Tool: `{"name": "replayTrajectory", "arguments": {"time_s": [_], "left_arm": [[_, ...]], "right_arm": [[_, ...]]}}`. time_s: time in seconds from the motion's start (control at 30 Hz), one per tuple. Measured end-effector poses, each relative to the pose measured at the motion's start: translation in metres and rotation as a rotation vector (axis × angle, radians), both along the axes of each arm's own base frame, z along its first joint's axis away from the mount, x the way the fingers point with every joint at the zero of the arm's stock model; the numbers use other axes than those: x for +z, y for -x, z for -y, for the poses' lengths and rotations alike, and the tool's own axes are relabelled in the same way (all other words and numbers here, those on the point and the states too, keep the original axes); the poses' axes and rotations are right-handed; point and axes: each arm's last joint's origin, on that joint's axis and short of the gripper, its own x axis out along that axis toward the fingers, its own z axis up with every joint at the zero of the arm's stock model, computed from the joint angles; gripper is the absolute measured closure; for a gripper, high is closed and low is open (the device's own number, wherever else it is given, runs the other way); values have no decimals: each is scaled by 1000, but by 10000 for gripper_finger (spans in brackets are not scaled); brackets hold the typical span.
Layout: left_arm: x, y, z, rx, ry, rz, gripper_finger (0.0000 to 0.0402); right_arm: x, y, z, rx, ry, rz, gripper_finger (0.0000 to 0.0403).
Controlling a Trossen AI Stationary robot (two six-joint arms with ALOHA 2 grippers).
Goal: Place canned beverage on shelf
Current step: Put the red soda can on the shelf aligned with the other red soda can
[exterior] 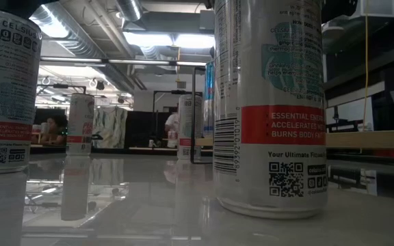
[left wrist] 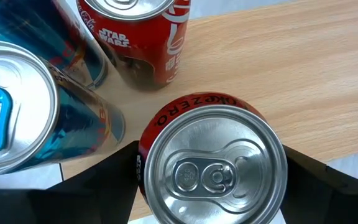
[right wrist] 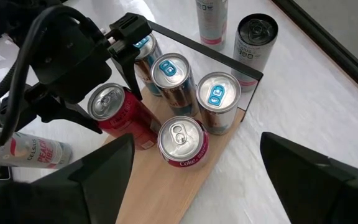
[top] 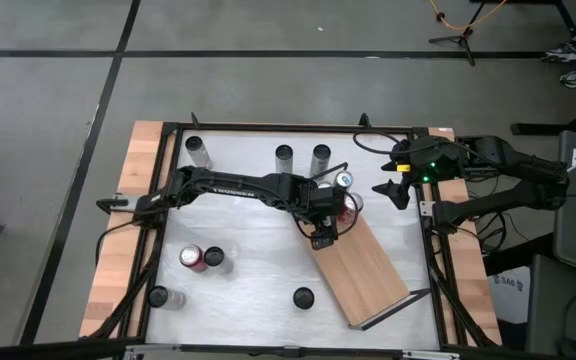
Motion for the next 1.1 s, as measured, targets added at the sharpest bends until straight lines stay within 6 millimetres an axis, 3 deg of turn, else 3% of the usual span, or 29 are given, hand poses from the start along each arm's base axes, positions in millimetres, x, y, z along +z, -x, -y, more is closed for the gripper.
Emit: {"name": "replayTrajectory", "arguments": {"time_s": [0.43, 0.77, 1.1], "left_arm": [[0, 0, 0, 1, 0, 0, 107], [1, -1, 0, 5, 3, 8, 49], [1, -1, 0, 5, 3, 16, 48]], "right_arm": [[0, 0, 0, 0, 0, 0, 66], [0, 0, 0, 0, 0, 0, 66], [0, 0, 0, 0, 0, 0, 66]]}}
